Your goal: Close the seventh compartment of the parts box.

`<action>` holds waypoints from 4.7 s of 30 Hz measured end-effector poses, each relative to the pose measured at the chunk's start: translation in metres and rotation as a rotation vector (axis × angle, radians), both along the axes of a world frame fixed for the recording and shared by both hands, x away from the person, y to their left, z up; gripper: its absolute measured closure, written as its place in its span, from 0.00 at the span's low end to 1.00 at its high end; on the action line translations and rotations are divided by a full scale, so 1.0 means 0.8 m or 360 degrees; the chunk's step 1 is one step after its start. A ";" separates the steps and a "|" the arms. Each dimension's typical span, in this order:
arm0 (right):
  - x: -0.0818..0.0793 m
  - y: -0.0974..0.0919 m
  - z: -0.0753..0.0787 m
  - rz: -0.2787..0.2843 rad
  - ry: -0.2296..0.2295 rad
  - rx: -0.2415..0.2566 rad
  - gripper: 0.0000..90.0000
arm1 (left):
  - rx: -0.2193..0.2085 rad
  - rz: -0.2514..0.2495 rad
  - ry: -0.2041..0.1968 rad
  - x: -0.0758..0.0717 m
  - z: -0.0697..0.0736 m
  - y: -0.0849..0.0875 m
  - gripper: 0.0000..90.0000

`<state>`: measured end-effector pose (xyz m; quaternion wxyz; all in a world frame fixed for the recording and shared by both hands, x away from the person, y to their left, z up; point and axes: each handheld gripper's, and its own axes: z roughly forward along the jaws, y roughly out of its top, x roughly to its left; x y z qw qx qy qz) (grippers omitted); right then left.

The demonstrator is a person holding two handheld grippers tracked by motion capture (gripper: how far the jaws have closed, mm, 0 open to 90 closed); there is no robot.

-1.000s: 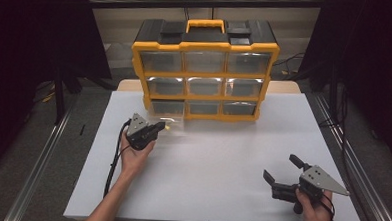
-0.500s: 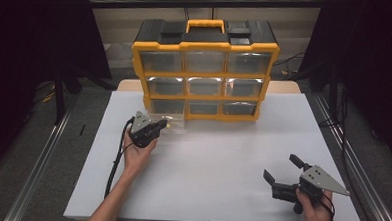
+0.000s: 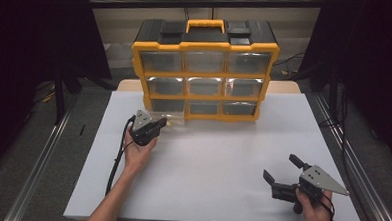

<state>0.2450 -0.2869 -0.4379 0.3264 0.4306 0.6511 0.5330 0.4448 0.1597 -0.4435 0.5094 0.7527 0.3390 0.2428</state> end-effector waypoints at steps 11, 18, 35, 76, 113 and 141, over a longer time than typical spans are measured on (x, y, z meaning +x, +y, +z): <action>-0.001 0.000 0.000 0.0002 -0.0002 0.0001 0.00 | 0.0001 0.0030 -0.0014 0.009 0.010 -0.012 1.00; 0.000 0.000 0.000 0.0003 0.0000 0.0005 0.00 | 0.0004 0.0034 -0.0002 0.015 0.013 -0.013 1.00; 0.000 0.000 0.000 0.0005 0.0004 0.0001 0.00 | -0.0078 0.0073 0.0038 0.028 0.011 -0.016 1.00; 0.000 -0.001 0.000 0.0006 0.0004 0.0001 0.00 | -0.0052 0.0080 0.0045 0.047 0.014 -0.021 1.00; 0.001 -0.001 -0.001 0.0005 0.0004 0.0003 0.00 | 0.0003 0.0086 0.0069 0.067 0.018 -0.024 1.00; 0.002 -0.002 -0.002 0.0011 0.0018 0.0008 0.00 | -0.0001 0.0084 0.0055 0.072 0.014 -0.026 1.00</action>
